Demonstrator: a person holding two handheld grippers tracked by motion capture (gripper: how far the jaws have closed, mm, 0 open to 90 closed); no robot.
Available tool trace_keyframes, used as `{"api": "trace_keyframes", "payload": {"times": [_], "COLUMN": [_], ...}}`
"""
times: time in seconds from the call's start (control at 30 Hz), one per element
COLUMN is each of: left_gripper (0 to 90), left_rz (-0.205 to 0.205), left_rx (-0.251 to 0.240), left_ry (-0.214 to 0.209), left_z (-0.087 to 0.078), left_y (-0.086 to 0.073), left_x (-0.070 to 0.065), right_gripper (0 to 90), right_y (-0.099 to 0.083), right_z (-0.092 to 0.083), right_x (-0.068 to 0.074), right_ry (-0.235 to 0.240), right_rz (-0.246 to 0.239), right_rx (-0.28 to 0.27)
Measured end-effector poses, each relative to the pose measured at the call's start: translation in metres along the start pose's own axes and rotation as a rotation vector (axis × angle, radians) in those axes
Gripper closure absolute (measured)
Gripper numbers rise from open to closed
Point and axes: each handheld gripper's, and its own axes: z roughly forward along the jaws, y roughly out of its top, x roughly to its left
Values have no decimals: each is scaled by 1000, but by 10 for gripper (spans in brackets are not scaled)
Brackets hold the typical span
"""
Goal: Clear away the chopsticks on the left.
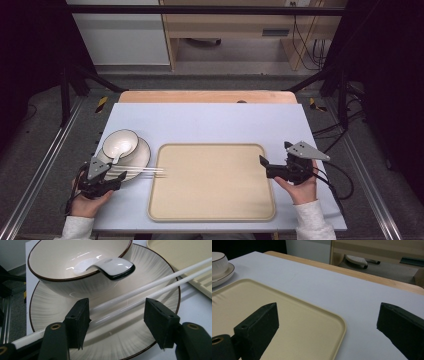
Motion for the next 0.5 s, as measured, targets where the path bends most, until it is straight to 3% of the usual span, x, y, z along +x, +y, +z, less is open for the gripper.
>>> {"api": "trace_keyframes", "payload": {"times": [0.5], "left_gripper": [531], "left_rz": [9], "left_rx": [27], "left_ry": [-22], "left_z": [-5], "left_y": [0], "left_x": [0], "right_gripper": [47], "right_y": [1], "right_z": [-2], "right_x": [-2], "right_ry": [-3], "right_rz": [-3], "right_rx": [-6]}}
